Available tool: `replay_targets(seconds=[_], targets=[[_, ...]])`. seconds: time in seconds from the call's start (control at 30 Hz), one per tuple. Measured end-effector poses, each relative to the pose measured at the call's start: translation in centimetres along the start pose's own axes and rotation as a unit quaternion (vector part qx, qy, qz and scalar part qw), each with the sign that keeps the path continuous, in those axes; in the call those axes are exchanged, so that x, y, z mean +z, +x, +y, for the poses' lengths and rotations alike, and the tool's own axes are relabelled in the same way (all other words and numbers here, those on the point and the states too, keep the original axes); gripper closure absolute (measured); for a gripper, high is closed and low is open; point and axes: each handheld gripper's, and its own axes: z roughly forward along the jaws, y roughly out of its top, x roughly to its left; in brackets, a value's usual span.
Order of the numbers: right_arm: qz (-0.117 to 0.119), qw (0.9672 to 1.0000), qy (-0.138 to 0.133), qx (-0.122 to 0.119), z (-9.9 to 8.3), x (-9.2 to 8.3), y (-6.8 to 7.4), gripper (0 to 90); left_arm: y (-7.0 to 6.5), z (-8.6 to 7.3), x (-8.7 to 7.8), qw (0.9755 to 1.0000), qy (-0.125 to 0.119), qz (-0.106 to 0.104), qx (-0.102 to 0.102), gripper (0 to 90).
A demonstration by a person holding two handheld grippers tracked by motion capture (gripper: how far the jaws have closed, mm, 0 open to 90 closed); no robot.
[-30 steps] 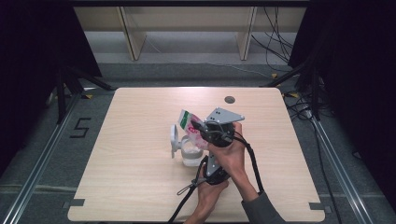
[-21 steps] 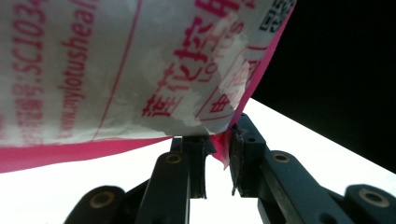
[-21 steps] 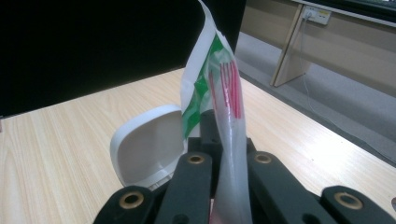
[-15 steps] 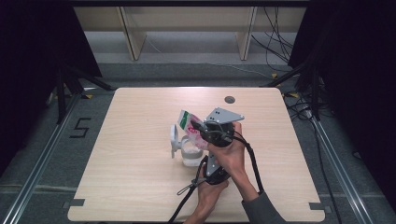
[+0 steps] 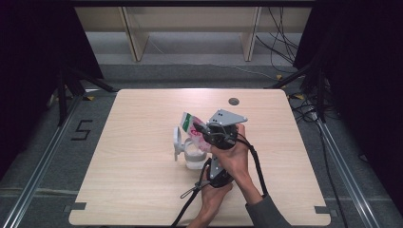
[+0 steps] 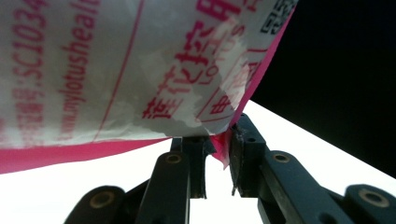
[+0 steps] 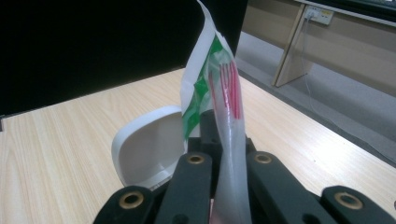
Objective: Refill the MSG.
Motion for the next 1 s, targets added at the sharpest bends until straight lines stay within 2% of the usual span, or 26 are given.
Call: replay_targets(seconds=[0.17, 0.2, 0.43, 0.57, 0.6, 0.67, 0.83, 0.9, 0.97, 1.0], targets=[[-0.003, 1.0000, -0.003, -0.009, 0.06, 0.18, -0.09, 90.0, 0.06, 0.01, 0.00, 1.0000, 0.000, 0.001, -0.001, 77.2], [0.002, 1.0000, 0.002, 0.000, 0.06, 0.19, -0.02, 90.0, 0.07, 0.00, 0.02, 1.0000, -0.002, 0.001, -0.004, 77.3], [0.000, 1.0000, -0.001, 0.002, 0.04, 0.26, -0.06, 90.0, 0.07, 0.02, 0.05, 1.0000, -0.002, 0.001, -0.003, 77.3], [0.001, 1.0000, 0.000, -0.002, 0.12, 0.17, -0.02, 90.0, 0.06, 0.12, 0.06, 1.0000, -0.002, 0.001, -0.001, 77.3], [-0.005, 0.9999, -0.009, -0.009, 0.12, 0.20, -0.09, 90.0, 0.08, 0.12, 0.04, 1.0000, -0.002, 0.000, 0.000, 77.3], [0.003, 1.0000, -0.002, 0.000, 0.14, 0.13, 0.05, 90.0, 0.06, 0.15, 0.08, 1.0000, -0.004, -0.002, -0.001, 77.4], [0.002, 0.9999, -0.011, -0.009, 0.16, 0.15, -0.16, 90.0, 0.07, 0.15, 0.05, 1.0000, -0.005, -0.002, 0.000, 77.3], [0.003, 1.0000, -0.003, -0.001, 0.16, 0.10, 0.02, 90.0, 0.05, 0.17, 0.09, 1.0000, -0.005, -0.002, -0.002, 77.3], [0.005, 1.0000, -0.007, -0.003, 0.17, 0.13, -0.09, 90.0, 0.09, 0.16, -0.01, 1.0000, 0.000, -0.002, 0.002, 77.3], [-0.002, 0.9999, -0.008, -0.007, 0.17, 0.09, -0.19, 90.0, 0.10, 0.15, -0.01, 1.0000, 0.000, -0.001, 0.002, 77.4]])
